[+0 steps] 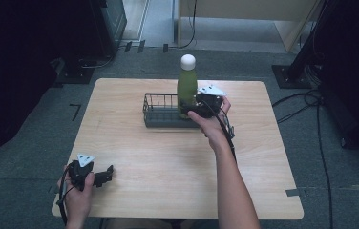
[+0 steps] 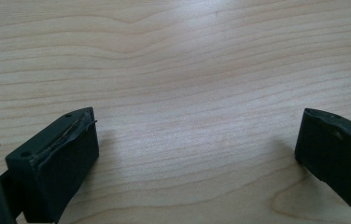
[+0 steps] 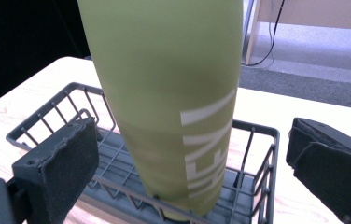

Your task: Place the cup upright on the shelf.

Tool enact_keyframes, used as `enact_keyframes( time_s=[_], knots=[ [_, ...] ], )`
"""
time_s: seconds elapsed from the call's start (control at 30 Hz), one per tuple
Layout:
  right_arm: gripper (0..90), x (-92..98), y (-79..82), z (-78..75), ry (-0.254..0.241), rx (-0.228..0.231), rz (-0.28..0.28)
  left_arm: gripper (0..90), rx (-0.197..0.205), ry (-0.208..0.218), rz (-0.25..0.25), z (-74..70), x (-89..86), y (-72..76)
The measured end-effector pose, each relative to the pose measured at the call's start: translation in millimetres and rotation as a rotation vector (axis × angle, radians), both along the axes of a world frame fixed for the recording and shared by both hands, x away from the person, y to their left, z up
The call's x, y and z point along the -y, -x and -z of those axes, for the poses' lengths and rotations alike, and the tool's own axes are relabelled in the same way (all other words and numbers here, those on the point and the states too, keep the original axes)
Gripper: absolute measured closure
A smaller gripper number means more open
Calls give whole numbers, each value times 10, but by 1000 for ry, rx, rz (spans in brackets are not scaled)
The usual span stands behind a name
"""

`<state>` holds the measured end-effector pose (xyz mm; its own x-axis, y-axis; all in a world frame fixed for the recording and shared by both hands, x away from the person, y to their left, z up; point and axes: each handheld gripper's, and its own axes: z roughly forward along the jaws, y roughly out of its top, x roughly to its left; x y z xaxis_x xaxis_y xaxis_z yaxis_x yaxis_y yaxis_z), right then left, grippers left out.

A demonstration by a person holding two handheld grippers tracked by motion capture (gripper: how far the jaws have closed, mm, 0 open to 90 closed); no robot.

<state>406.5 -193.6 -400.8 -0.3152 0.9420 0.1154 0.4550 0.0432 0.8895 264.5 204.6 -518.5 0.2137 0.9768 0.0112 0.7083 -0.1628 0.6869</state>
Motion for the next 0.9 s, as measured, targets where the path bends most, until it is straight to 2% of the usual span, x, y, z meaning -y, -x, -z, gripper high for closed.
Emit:
enact_keyframes(
  time_s=[0.53, 0.9],
  knots=[
    [25, 228, 278, 143, -4, -2, 4, 0, 0, 0, 0, 0, 0, 0],
    [27, 542, 525, 340, -14, -26, 51, 0, 0, 0, 0, 0, 0, 0]
  ],
)
